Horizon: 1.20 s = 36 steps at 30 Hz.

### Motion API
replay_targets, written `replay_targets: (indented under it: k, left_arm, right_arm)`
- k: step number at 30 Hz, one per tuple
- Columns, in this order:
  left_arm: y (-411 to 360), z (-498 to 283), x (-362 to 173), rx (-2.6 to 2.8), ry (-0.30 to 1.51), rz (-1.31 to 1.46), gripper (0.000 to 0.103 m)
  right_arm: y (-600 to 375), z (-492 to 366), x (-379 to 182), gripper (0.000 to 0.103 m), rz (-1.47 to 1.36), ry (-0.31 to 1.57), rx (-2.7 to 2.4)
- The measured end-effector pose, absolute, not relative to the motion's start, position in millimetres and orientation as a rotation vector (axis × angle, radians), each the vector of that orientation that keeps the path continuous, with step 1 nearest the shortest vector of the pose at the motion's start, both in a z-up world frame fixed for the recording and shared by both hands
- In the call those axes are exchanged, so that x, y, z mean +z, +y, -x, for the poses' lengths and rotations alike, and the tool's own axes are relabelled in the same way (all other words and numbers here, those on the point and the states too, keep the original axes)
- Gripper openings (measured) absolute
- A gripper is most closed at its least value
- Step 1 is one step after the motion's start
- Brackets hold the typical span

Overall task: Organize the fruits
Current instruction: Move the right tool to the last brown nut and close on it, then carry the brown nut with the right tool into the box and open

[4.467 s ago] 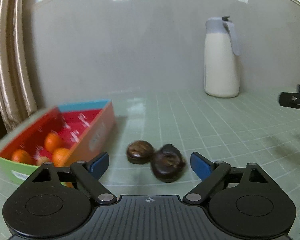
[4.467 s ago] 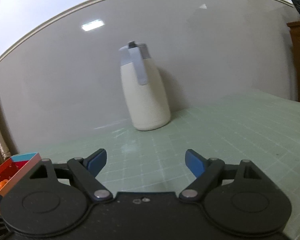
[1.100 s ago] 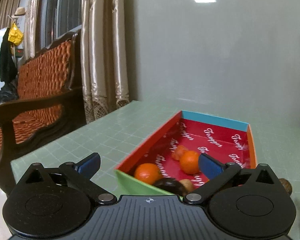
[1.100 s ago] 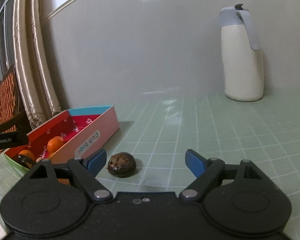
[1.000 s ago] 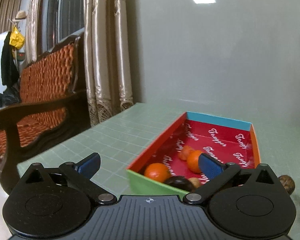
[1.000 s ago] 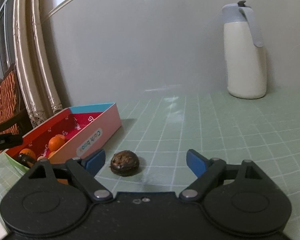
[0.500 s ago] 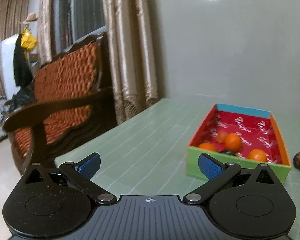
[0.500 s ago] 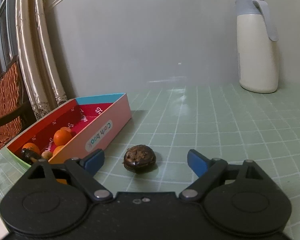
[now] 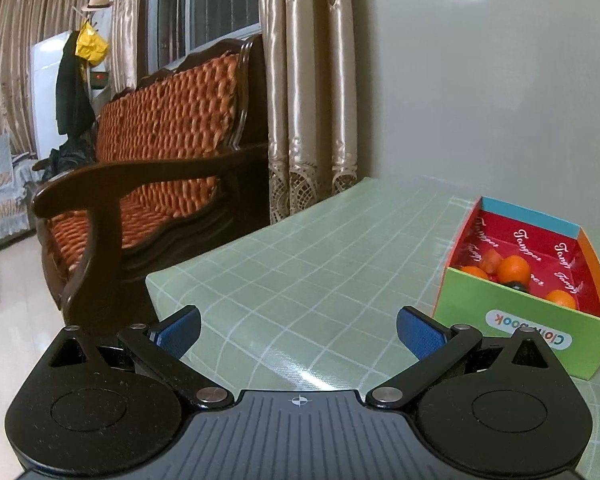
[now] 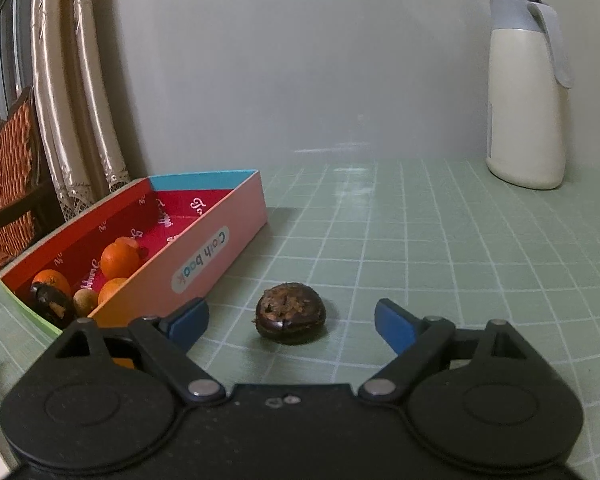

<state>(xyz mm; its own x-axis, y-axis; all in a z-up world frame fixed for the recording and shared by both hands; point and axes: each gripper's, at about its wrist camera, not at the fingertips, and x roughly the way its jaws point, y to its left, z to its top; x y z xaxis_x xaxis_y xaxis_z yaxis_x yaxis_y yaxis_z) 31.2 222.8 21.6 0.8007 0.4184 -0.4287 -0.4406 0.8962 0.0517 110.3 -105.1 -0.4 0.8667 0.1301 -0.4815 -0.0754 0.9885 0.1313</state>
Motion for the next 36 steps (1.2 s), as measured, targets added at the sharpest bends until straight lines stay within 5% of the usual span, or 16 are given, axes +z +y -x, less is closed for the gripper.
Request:
replay_targets:
  k: [8,12,23,28,36]
  left_arm:
    - [223.1,-30.7,21.2,0.45,0.445,0.06,0.103]
    - [223.4,-31.2,21.9,0.443,0.441,0.063,0.103]
    - [223.9,-31.7,23.1,0.43,0.445,0.085,0.103]
    - [225.2,-31.1,23.7,0.425,0.442,0.094,0.103]
    - [225.6,-34.9,23.2,0.418,0.459,0.114,0.103]
  right_arm:
    - [-103.9,-116.7,-0.3,0.09,-0.111,0.546,0.104]
    - [-103.2,-121.0,0.3,0.067,-0.106,0.549,0.097]
    - [-95.5,-131.6,-2.2,0.066,-0.064,0.592,0.092]
    - [-94.4,-137.4,-4.7,0.046,-0.062,0.616,0.092]
    - [-91.7,-136.9,-4.7,0.042,-0.039,0.614,0.091]
